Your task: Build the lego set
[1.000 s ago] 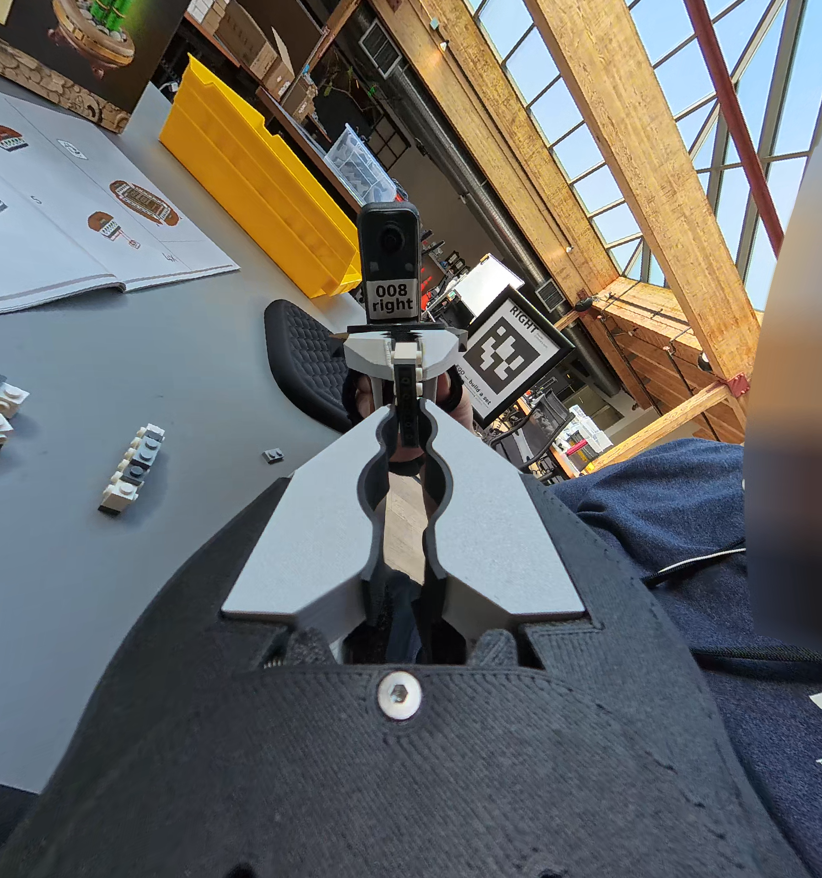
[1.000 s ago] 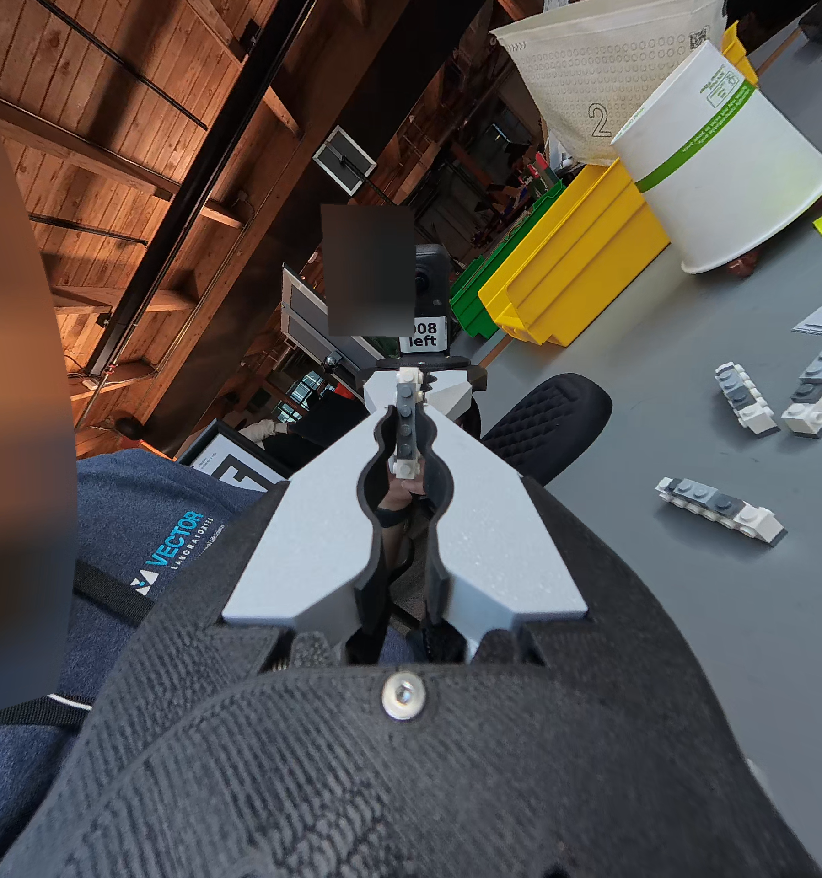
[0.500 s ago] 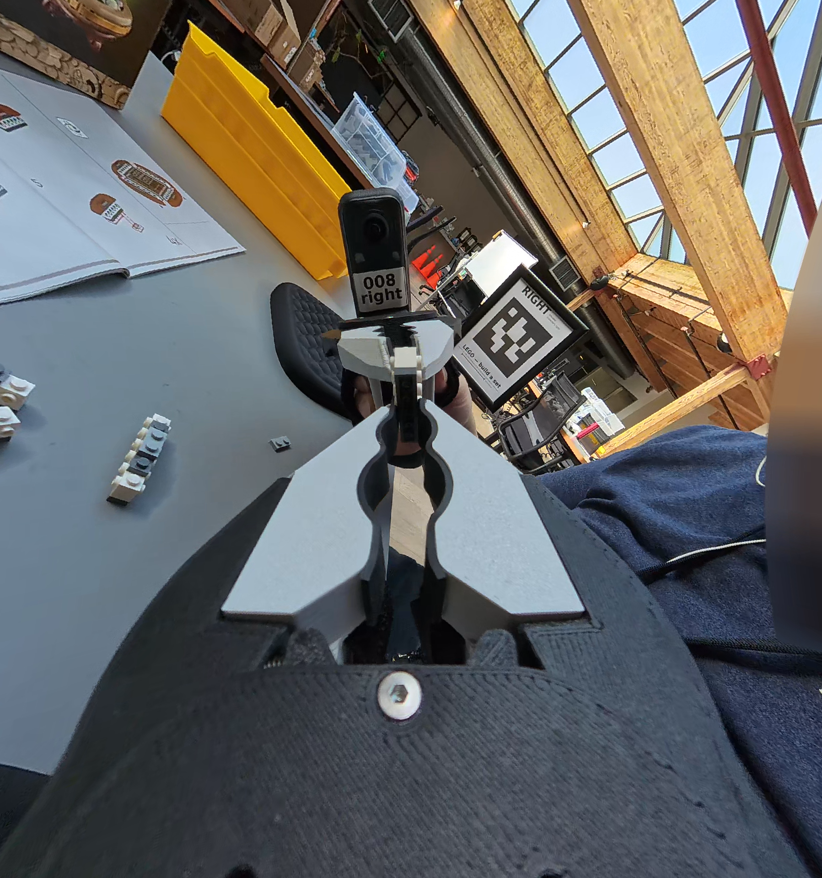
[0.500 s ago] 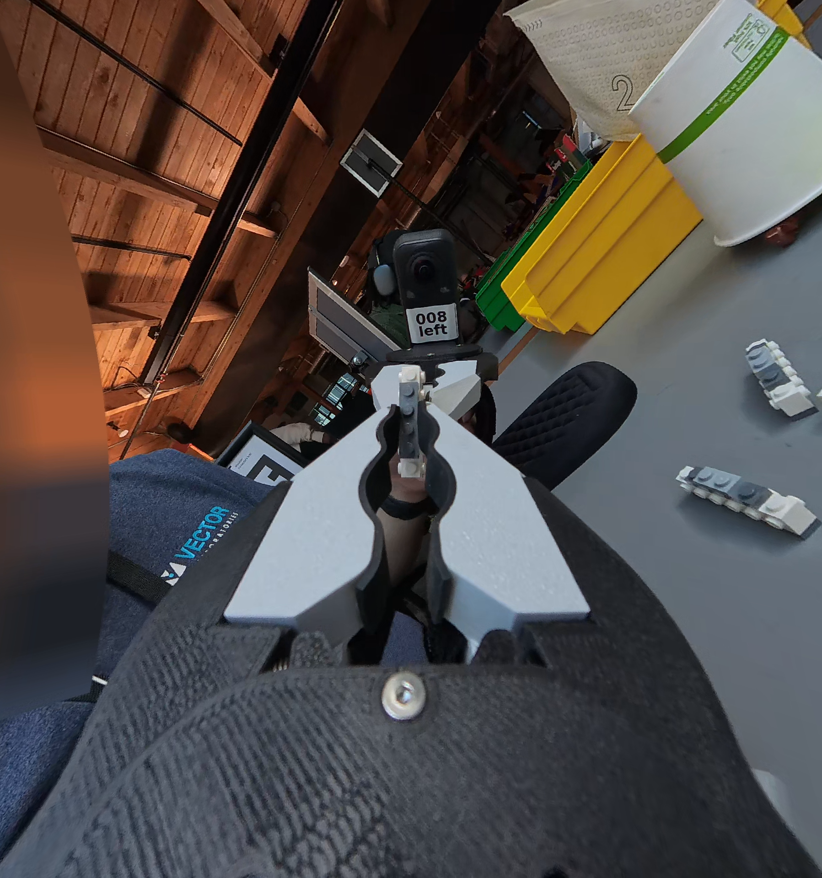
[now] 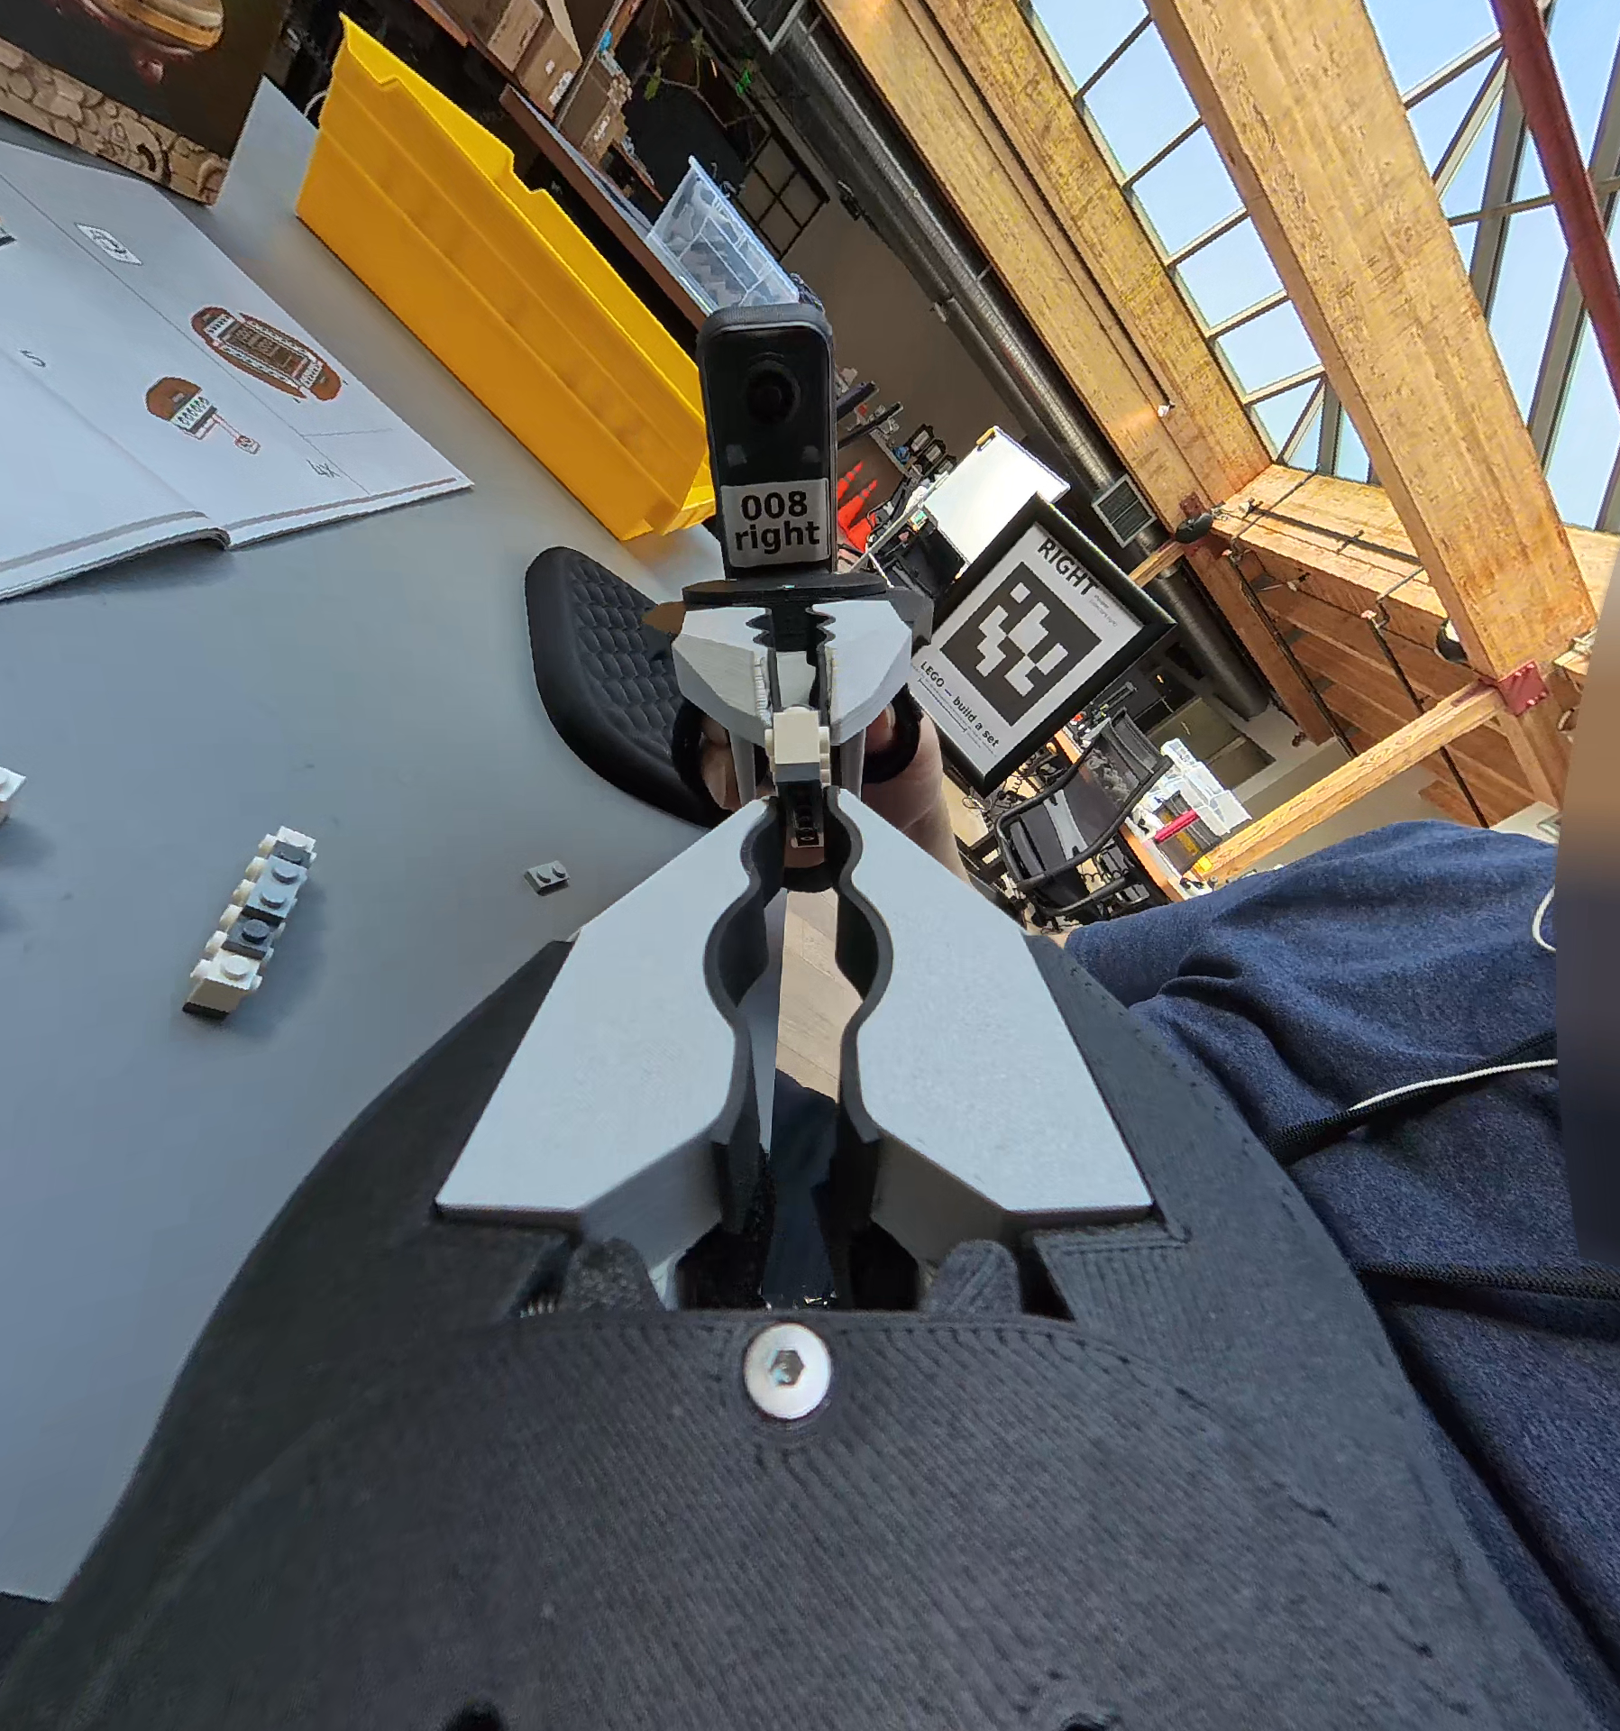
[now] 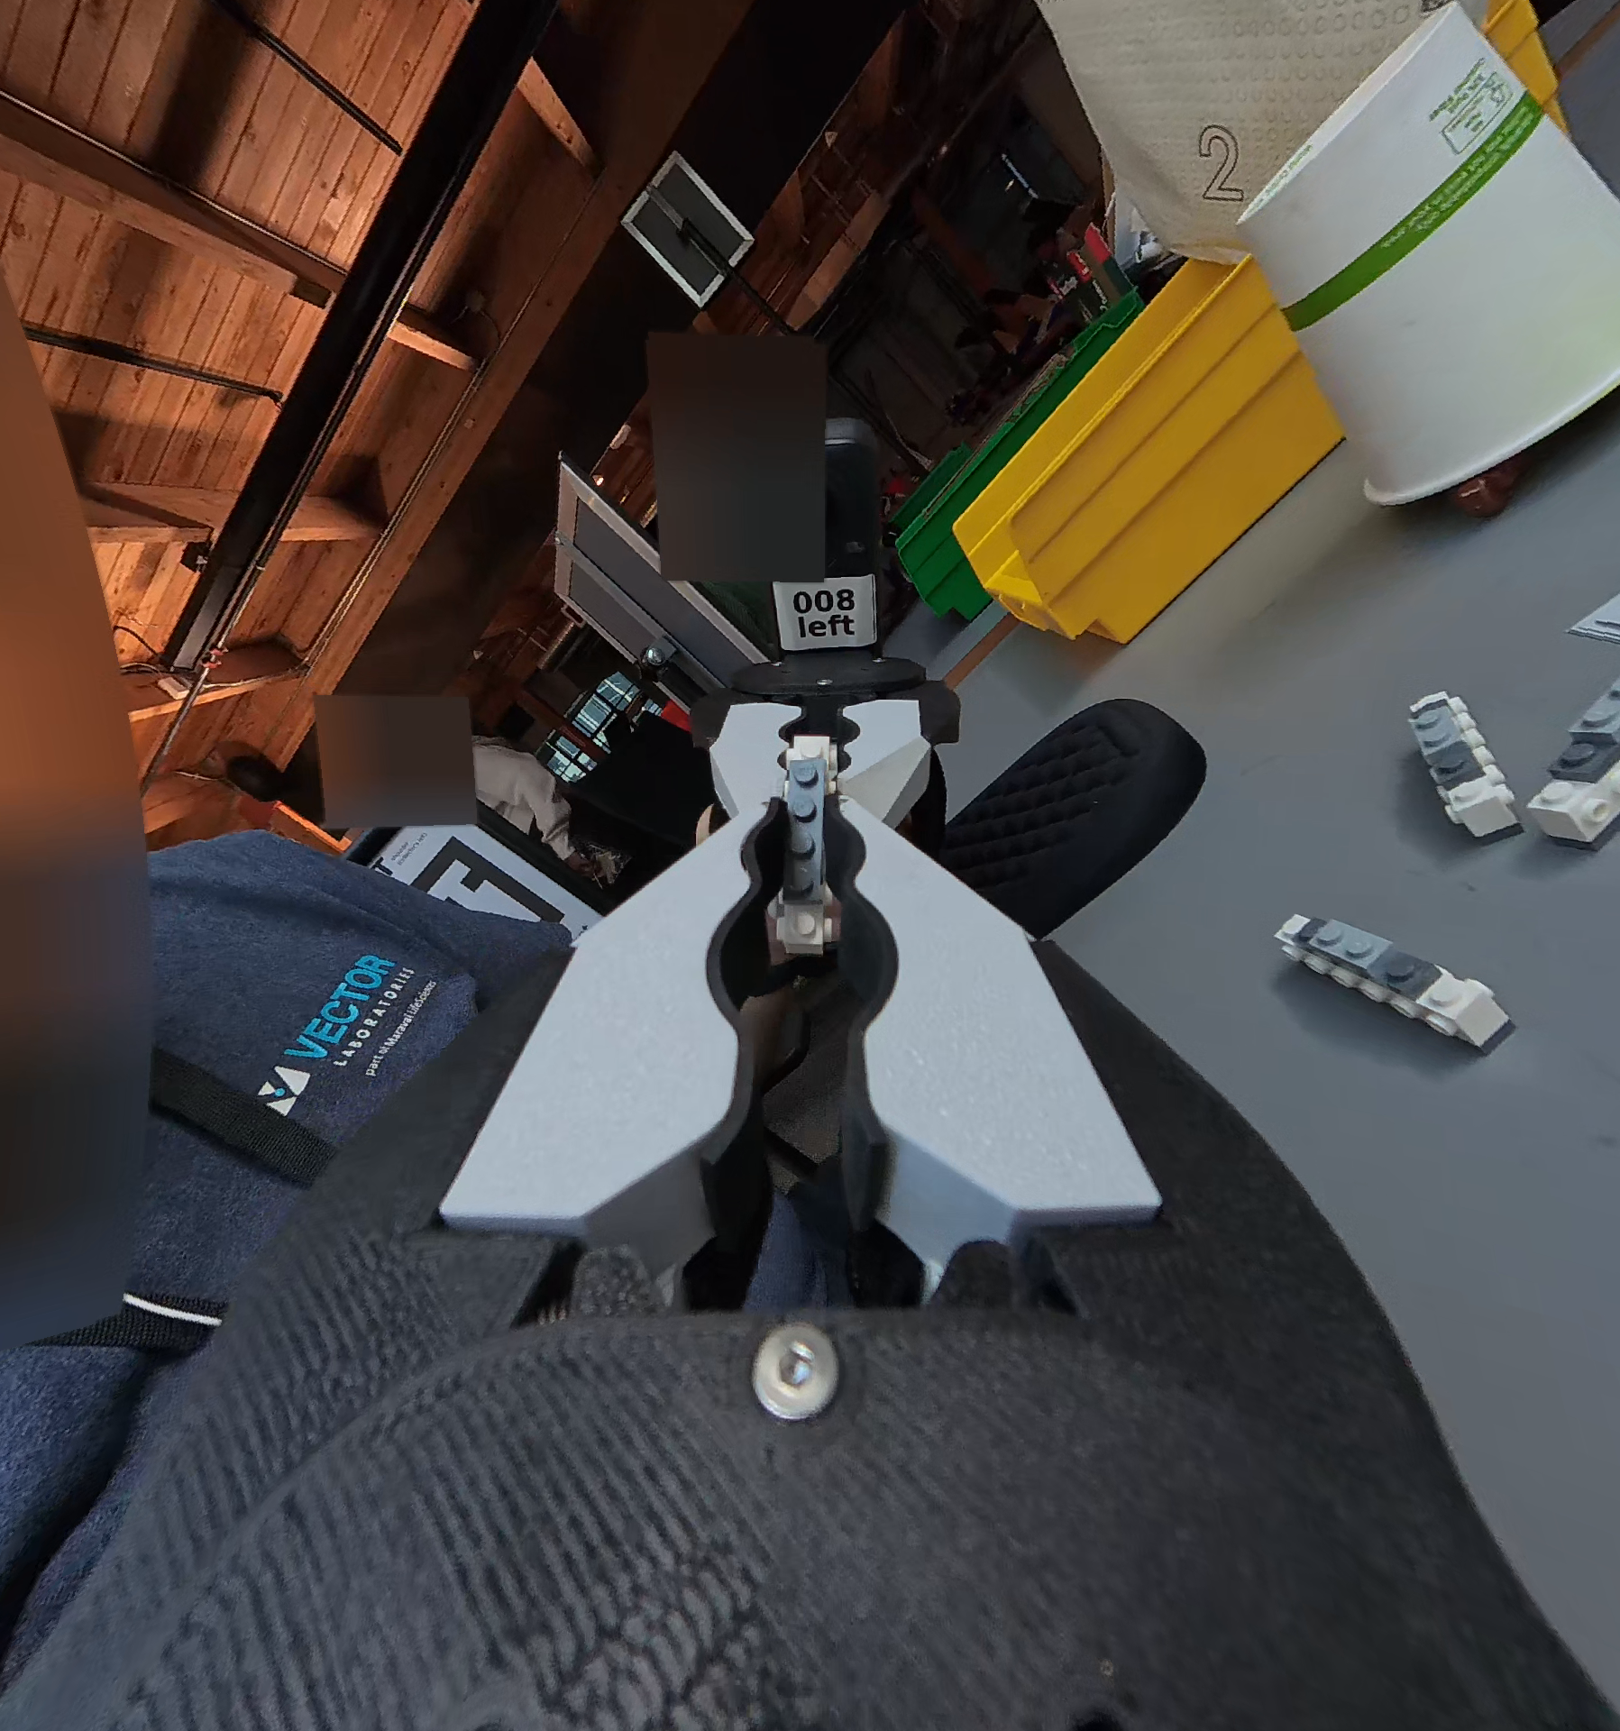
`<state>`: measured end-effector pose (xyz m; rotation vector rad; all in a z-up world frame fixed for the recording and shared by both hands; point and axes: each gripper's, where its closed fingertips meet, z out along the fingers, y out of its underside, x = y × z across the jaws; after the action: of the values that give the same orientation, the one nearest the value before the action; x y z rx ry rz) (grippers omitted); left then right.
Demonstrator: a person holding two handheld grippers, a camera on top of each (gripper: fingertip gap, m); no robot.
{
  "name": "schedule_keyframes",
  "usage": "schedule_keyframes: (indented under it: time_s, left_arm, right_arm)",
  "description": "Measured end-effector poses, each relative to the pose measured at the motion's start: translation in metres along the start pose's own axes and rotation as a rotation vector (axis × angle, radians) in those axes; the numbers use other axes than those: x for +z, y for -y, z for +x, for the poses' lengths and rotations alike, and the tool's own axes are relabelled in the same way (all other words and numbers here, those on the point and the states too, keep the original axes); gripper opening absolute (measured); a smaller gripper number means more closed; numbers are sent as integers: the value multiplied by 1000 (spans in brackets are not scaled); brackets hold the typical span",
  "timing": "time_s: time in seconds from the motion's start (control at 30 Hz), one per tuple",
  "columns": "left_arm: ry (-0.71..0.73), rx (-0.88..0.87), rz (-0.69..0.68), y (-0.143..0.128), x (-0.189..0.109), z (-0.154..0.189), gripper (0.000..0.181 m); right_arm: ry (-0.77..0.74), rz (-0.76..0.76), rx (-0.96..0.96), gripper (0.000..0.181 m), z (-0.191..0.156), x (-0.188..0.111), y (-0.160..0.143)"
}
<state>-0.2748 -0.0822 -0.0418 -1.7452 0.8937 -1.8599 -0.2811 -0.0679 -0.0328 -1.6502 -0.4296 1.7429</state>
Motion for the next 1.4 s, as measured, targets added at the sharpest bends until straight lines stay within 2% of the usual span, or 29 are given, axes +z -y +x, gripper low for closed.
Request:
schedule_keyframes:
  time_s: [0.37,0.8,0.93,1.1,1.4]
  left_arm:
    - [22,64,-7,2,-1,7,5]
    - [28,139,-19,2,0,16,5]
    - [53,197,-25,4,-1,22,5]
    - [47,235,3,8,-2,40,5]
    - [128,413,-58,-2,-9,92,5]
  right_arm:
    - [-104,-44,-300,6,-9,3,1]
    - [-183,-101,-434,6,-18,3,0]
    - [-161,-95,-432,6,-26,5,1]
    - [-122,-73,-447,6,-45,8,4]
    - [-56,-77,-524,6,-100,17,-11]
